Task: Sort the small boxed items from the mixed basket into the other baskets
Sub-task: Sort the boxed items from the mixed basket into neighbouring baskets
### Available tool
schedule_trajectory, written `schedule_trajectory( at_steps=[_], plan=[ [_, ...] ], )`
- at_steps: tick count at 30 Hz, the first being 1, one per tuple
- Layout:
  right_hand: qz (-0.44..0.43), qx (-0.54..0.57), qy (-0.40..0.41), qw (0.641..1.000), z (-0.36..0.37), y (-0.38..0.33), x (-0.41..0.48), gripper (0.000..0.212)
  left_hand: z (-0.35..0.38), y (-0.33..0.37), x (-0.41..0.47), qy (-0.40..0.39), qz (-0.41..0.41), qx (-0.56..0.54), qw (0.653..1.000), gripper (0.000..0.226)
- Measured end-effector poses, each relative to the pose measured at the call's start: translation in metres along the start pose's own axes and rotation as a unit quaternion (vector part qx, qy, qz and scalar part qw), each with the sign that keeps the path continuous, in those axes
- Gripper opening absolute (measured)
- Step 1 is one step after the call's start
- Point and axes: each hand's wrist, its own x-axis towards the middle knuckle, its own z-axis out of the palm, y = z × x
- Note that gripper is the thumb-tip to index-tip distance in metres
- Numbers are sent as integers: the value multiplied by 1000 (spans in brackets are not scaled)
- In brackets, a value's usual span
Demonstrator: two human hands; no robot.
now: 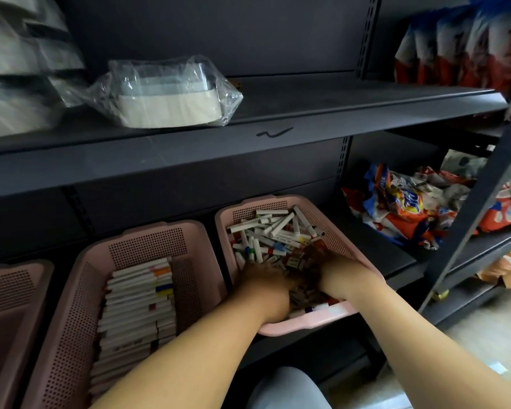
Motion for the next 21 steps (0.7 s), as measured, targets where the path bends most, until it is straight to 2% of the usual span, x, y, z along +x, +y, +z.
schedule_trajectory(
  at_steps=[3,9,12,16,19,21],
  plan=[
    [-1,29,5,1000,1,0,5,35,-4,2,0,-2,-3,-6,1000,43],
    [21,62,13,998,2,-1,6,31,-19,1,-18,67,-10,-116,991,23],
    [24,66,17,997,3,-2,7,30,-21,0,-21,70,-38,-167,983,8],
    [23,72,16,997,2,-4,7,36,-16,-2,-19,76,-52,-193,977,15],
    [28,106,4,994,1,-5,4,29,-13,-2,-16,75,-44,-188,978,35],
    [26,102,-3,994,0,-4,4,37,-13,-1,-15,58,-38,-164,984,42]
  ],
)
